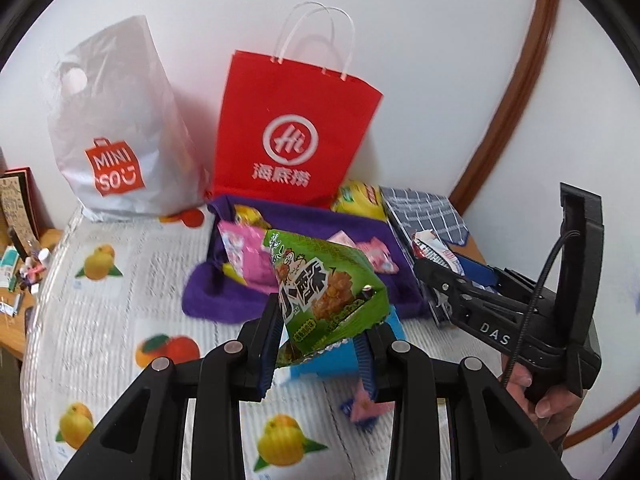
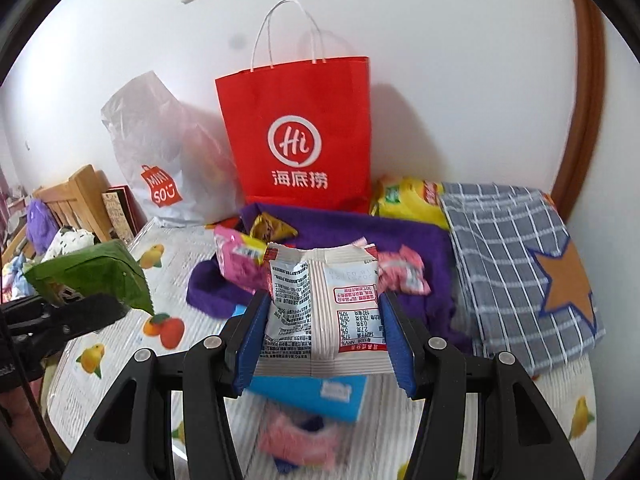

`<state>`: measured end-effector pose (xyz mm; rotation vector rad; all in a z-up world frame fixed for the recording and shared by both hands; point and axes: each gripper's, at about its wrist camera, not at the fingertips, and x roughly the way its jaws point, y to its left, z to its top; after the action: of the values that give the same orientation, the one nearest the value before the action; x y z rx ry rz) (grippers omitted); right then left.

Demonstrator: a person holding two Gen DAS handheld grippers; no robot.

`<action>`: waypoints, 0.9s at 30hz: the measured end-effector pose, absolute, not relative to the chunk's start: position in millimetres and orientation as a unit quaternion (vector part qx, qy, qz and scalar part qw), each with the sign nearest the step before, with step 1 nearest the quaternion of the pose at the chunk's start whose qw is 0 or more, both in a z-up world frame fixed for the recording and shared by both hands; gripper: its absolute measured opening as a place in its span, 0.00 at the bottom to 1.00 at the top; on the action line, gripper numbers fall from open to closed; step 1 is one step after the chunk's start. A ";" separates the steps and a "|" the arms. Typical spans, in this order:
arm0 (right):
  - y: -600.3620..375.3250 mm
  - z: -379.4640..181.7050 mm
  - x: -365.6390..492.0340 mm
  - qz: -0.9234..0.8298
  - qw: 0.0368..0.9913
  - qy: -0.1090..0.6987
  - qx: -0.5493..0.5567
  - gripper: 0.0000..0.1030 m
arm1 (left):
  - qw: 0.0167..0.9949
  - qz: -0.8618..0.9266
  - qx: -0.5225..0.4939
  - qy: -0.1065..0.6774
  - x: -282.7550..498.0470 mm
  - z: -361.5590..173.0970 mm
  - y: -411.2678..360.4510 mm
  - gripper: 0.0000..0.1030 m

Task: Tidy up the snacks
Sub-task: 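Carry the green bag and white packet over the purple towel with both tools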

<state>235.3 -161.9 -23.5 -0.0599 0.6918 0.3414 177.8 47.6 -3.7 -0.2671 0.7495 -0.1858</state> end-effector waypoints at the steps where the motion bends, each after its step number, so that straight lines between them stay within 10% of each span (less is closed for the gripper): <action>1: -158.7 -21.6 242.5 0.169 0.926 0.338 -0.031 0.53 | 0.919 -0.088 -0.129 0.363 182.5 -1.6 49.3 0.31; 27: -159.2 -30.9 351.4 0.158 0.917 0.367 0.007 0.53 | 0.904 -0.088 -0.140 0.393 304.5 -13.6 56.6 0.31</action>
<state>351.4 -159.2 -30.9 0.0139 0.7558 0.3257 304.5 56.6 -13.6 -0.2890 0.8127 -0.1822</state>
